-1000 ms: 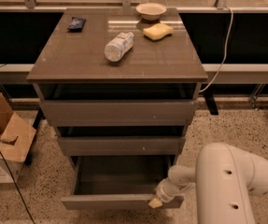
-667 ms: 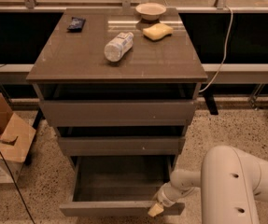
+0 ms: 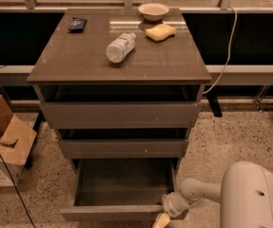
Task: Open bottom drawer
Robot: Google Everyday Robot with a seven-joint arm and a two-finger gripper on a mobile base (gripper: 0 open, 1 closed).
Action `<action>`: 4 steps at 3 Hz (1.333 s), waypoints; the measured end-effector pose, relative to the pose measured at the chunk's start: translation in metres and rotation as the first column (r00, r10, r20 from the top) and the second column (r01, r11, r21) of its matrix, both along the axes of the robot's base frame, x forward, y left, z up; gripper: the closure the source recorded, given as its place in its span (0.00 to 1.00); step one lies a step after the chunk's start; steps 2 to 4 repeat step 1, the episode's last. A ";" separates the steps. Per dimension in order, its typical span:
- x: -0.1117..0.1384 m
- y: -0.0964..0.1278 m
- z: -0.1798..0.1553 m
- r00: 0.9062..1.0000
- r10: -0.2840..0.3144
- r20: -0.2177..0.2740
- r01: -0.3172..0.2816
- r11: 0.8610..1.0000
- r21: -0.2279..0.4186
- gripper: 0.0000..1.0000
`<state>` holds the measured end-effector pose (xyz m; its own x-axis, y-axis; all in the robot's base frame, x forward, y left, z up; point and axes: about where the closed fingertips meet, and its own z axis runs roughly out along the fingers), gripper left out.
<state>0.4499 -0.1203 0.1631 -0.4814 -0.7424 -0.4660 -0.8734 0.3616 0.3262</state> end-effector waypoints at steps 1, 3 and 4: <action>0.000 0.000 0.000 1.000 0.000 0.000 0.000 1.000 0.000 0.00; 0.000 0.000 0.000 1.000 0.000 0.000 0.000 1.000 0.000 0.00; 0.000 0.000 0.000 1.000 0.000 0.000 0.000 1.000 0.000 0.00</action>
Offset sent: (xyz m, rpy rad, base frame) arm 0.0000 0.0000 0.0000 0.0000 0.0000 0.0000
